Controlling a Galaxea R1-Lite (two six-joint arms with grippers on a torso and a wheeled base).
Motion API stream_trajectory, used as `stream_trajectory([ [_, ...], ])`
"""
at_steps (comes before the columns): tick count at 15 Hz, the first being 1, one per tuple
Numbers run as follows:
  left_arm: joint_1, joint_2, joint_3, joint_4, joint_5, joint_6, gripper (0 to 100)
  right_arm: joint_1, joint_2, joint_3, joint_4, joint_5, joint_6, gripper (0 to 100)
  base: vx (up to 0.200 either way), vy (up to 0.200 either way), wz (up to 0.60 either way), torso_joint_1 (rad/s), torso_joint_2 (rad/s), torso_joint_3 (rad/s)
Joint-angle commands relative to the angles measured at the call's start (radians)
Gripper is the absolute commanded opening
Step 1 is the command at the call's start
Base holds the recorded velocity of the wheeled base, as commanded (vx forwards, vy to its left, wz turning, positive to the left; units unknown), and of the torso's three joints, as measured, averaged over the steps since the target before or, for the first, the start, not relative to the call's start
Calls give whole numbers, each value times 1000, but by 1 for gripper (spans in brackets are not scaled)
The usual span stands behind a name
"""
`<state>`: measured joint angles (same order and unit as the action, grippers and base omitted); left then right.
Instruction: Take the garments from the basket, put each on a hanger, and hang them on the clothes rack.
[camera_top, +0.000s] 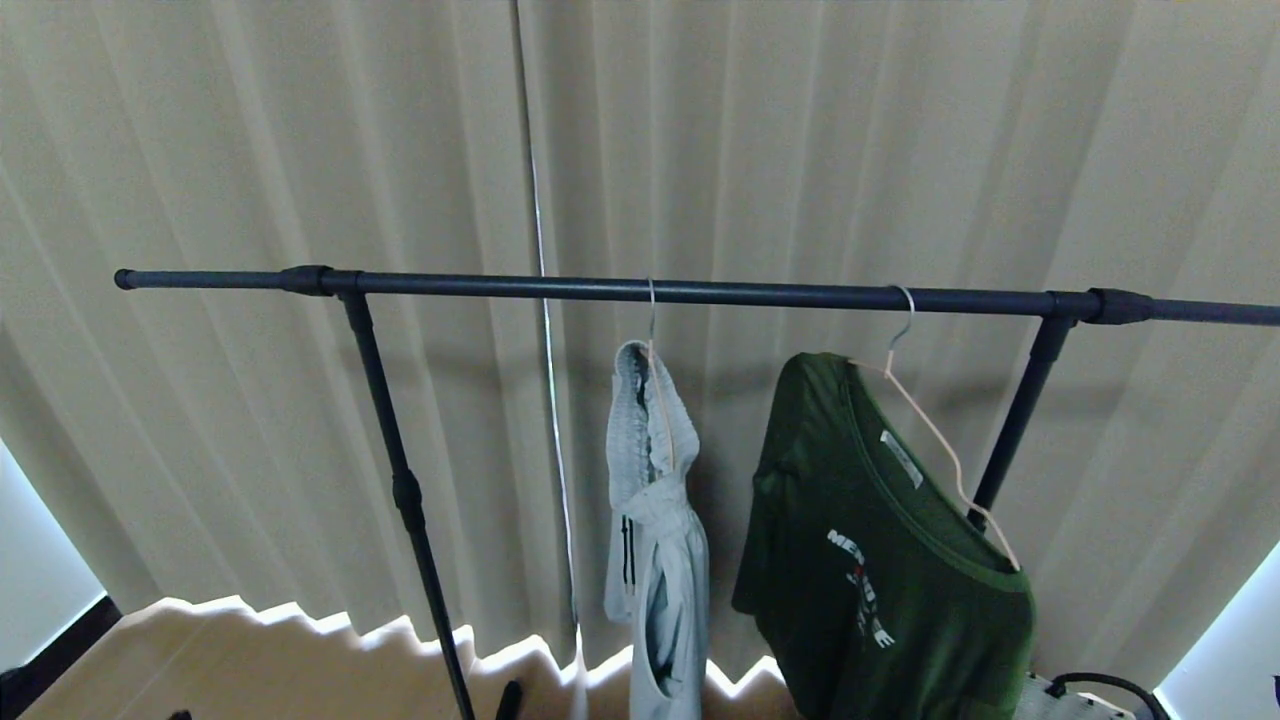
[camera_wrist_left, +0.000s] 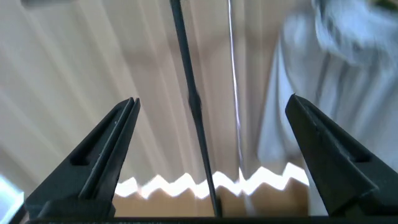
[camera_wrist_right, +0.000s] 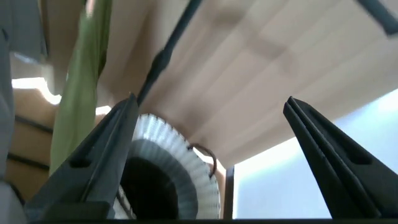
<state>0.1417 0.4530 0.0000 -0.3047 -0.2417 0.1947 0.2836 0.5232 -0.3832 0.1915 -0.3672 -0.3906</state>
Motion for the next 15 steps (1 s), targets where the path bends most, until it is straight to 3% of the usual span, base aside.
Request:
stream_trajectory([
  [1, -1, -247, 0, 141, -1, 8, 100, 0, -123, 15, 36, -9, 1, 100, 0, 0, 0, 0, 0, 0],
  [2, -2, -301, 0, 200, -2, 3, 100, -6, -164, 24, 72, -16, 1, 100, 0, 0, 0, 0, 0, 0],
  [8, -2, -355, 0, 203, -2, -8, 100, -147, -440, 90, 258, -47, 27, 100, 0, 0, 0, 0, 0, 0],
  [10, -1, -355, 0, 203, -1, -14, 100, -153, -430, 214, 117, -42, 219, 100, 0, 0, 0, 0, 0, 0],
  [11, -1, -355, 0, 203, 2, -17, 100, -149, -431, 245, 48, -30, 259, 100, 0, 0, 0, 0, 0, 0],
  [13, -2, -356, 0, 202, 5, -63, 100, -149, -431, 294, -30, -27, 417, 100, 0, 0, 0, 0, 0, 0],
  [15, -2, -356, 0, 197, 24, -81, 100, -149, -430, 323, -83, -30, 496, 100, 0, 0, 0, 0, 0, 0],
])
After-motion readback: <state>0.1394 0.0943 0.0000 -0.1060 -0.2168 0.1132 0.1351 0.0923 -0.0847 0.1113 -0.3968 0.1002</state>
